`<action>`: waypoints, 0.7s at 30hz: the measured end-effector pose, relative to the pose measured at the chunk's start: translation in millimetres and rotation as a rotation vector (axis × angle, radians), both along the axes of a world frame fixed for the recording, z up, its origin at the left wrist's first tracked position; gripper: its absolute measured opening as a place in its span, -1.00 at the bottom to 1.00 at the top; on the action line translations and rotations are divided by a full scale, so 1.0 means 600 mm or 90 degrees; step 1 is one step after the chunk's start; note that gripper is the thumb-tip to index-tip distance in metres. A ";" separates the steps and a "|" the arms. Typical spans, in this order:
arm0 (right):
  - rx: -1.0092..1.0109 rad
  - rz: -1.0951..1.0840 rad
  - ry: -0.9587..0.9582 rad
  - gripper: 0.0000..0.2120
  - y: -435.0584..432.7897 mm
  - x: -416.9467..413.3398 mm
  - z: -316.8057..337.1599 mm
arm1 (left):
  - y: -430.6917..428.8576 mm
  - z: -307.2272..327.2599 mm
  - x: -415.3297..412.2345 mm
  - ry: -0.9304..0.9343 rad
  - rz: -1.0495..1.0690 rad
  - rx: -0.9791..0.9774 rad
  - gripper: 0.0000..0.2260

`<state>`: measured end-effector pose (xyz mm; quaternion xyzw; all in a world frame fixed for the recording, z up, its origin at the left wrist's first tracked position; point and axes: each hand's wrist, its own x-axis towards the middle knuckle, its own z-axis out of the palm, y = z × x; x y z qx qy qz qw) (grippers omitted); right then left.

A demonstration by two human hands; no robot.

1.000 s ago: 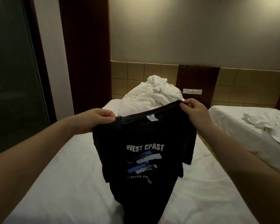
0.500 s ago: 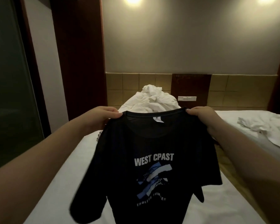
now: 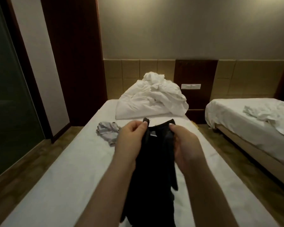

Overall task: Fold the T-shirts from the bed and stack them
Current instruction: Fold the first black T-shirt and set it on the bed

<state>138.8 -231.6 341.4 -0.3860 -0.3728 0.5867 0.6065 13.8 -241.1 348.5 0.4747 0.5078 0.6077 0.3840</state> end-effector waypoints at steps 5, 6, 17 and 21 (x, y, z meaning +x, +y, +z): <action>0.029 -0.006 -0.094 -0.82 -0.035 -0.033 -0.038 | -0.030 -0.043 0.030 0.070 0.045 0.048 -0.88; 0.038 -0.007 -0.105 -0.83 -0.038 -0.034 -0.041 | -0.033 -0.046 0.031 0.088 0.044 0.060 -0.89; 0.055 0.023 -0.096 -0.81 -0.048 -0.025 -0.055 | -0.047 -0.062 0.034 0.255 0.030 0.128 -0.92; 0.063 0.004 -0.070 -0.75 -0.047 -0.021 -0.058 | -0.045 -0.064 0.034 0.289 0.023 0.139 -0.89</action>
